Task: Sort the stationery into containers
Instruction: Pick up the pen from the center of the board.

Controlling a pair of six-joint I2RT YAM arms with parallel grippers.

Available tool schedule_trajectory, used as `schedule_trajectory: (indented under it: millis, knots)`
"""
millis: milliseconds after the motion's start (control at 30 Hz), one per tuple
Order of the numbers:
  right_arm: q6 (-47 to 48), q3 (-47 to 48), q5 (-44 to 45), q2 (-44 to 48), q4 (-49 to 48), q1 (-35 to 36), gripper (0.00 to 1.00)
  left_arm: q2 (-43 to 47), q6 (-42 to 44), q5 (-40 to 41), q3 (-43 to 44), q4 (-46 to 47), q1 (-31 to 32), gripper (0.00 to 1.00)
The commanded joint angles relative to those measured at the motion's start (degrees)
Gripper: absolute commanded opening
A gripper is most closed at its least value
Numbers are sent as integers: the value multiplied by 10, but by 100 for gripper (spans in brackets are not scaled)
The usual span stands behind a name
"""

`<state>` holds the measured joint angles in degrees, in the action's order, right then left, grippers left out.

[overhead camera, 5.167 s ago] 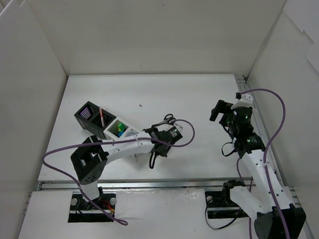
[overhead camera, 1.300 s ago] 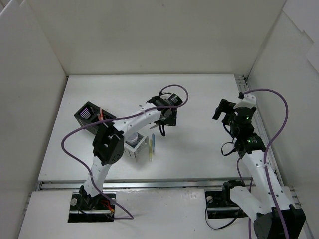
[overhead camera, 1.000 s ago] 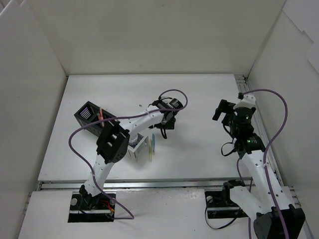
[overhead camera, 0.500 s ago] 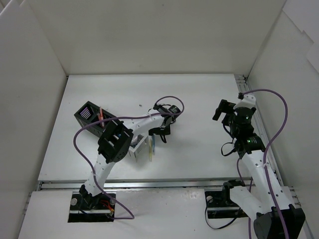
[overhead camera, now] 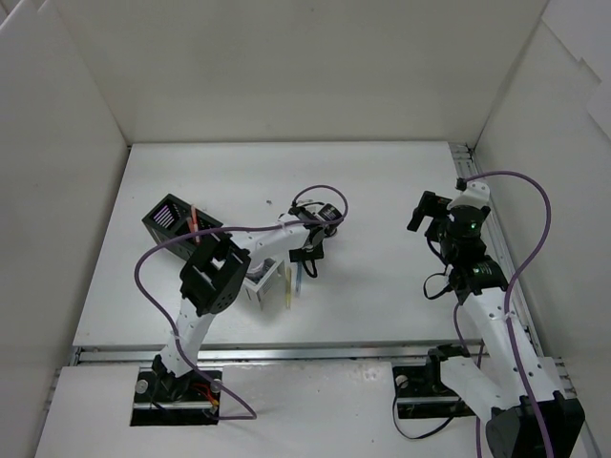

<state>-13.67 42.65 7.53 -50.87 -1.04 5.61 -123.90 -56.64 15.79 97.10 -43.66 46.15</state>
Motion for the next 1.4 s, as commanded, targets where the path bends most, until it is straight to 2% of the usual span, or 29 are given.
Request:
schedule_trajectory:
  millis: [0,333,567,733,833,1000,1233,1367]
  knots:
    - [-10,2,14,2,-29,-2,98,13,-12,-15,-37,-13,9,36]
    - [-13,0,17,2,-28,-2,98,33,-12,-17,-60,-39,67,41]
    - [-17,0,8,5,-27,-2,98,76,-20,-33,-141,-25,77,41]
    - [-19,-2,5,9,-27,-2,98,87,1,-31,-155,-31,103,40]
    - [-21,-3,6,10,-27,-2,98,90,12,-24,-146,-31,112,35]
    - [-20,-3,9,12,-26,-2,98,89,36,-34,-128,-25,119,1]
    - [-16,-5,25,19,-23,-2,98,125,93,-10,-54,-49,111,0]
    - [-10,-5,33,23,-23,-2,98,194,133,-9,-15,-50,76,0]
